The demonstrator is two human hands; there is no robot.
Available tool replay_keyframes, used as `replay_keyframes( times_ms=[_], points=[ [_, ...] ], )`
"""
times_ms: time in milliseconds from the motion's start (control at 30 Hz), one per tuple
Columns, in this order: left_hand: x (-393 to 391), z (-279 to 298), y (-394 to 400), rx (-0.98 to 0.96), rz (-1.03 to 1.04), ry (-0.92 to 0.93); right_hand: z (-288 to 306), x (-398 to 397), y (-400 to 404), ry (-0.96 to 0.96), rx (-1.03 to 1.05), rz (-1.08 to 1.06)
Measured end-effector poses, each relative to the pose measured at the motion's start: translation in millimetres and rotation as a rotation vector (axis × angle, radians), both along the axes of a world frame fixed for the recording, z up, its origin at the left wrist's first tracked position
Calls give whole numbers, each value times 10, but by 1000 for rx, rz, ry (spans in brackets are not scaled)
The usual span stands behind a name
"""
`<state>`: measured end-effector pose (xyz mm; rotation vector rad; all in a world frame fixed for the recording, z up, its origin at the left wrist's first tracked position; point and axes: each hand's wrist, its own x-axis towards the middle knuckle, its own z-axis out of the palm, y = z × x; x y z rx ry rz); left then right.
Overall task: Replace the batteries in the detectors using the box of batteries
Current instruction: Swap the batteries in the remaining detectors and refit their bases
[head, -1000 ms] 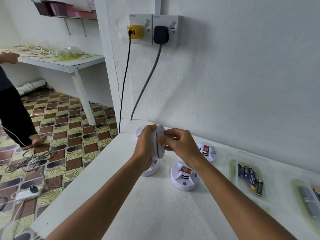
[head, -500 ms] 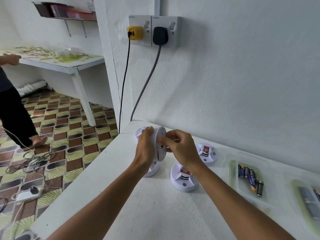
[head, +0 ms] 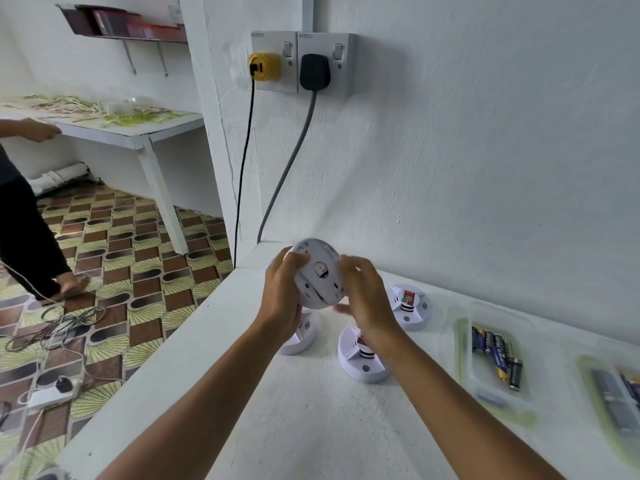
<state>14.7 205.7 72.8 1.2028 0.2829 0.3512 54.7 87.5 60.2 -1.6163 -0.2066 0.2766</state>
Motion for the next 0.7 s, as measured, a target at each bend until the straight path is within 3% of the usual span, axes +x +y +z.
replay_keyframes(
  times_ms=[67,167,367,533,700],
  points=[
    [-8,17,-32,44,40,-32,28,-3,-47,364,336,140],
    [-25,64,-5,59,20,-26,5,-5,-113,483,584,271],
    [-28,131,101,113,-96,33,-36,-7,-130,273,440,235],
    [-78,138,142,83,-98,28,53,6,-221,274,361,382],
    [-112,161,117,77,-108,28,75,-56,-226,189,342,313]
  ],
)
